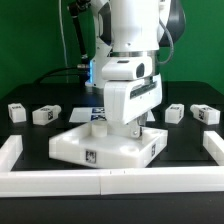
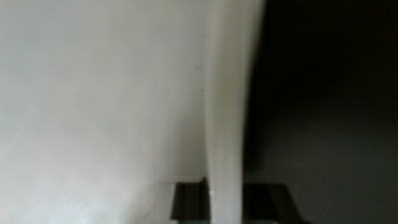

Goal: Assemble square table

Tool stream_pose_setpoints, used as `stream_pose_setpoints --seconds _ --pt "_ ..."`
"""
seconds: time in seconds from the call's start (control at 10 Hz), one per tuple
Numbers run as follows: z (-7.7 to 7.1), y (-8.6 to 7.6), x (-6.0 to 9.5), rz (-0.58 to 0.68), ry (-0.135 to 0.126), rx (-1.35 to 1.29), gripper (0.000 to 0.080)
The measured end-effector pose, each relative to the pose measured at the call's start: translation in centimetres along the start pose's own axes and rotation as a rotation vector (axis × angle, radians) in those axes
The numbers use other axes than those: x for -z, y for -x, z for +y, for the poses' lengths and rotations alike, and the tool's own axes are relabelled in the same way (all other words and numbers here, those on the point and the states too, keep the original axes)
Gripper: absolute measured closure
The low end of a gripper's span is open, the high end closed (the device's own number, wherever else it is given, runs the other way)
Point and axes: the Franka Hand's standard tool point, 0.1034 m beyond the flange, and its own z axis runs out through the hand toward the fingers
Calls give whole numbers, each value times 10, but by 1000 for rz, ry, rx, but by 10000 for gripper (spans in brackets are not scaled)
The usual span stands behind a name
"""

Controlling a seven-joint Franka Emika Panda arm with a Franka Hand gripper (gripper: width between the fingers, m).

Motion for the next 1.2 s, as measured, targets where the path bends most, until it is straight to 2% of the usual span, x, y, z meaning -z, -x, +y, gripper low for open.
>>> stream_pose_setpoints --seconds 0.8,1.0,1.2 --pt "0 -1 0 0 -1 4 739" --pt "4 -13 -1 -12 -16 176 739" --pt "-7 -38 -2 -23 -21 316 739"
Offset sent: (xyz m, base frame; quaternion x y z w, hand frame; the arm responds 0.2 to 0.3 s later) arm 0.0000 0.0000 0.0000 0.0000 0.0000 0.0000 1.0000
